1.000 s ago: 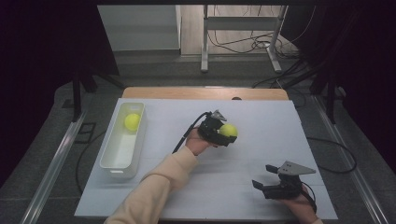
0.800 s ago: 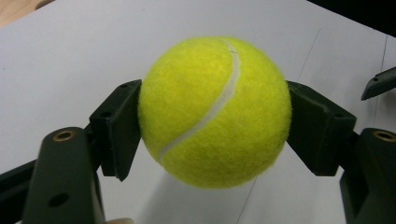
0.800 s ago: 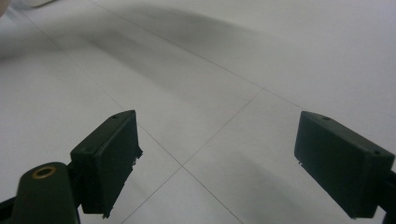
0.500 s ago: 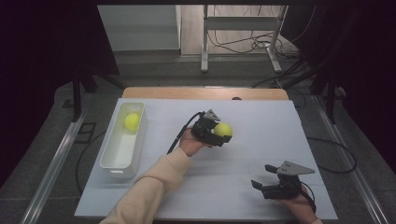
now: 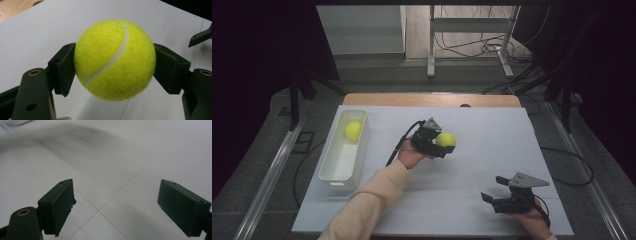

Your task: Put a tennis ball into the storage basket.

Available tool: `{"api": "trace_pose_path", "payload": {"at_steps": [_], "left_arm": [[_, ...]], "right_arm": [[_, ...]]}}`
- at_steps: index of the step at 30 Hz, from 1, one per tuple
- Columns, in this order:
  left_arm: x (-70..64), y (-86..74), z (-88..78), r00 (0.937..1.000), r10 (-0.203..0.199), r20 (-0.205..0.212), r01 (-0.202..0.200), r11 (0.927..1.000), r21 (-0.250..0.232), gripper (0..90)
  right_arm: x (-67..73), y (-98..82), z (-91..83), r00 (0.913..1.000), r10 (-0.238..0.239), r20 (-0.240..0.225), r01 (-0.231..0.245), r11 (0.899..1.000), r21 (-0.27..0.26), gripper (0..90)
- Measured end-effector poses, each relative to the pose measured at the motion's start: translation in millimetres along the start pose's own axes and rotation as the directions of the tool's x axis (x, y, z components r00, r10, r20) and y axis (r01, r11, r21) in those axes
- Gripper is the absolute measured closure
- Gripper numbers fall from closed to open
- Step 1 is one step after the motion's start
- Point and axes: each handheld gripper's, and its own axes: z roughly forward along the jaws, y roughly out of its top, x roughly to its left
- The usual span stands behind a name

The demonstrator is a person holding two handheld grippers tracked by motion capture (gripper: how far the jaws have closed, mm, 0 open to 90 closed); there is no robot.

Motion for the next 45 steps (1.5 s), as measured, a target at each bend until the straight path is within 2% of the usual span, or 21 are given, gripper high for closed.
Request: {"api": "trace_pose_path", "payload": {"at_steps": [18, 45], "left_arm": [[2.5, -6.9, -19.0, 0.9998, -0.004, -0.021, 0.003, 0.9999, -0.013, 26.0], [7.7, -14.4, -36.4, 0.9987, -0.023, -0.046, 0.022, 0.9993, -0.031, 26.0]], "right_arm": [[0.2, -0.1, -0.4, 1.0, -0.001, 0.001, 0.001, 1.0, 0.0, 14.5], [-0.1, -0.3, -0.4, 1.0, 0.0, 0.0, 0.0, 1.0, 0.001, 14.5]]}}
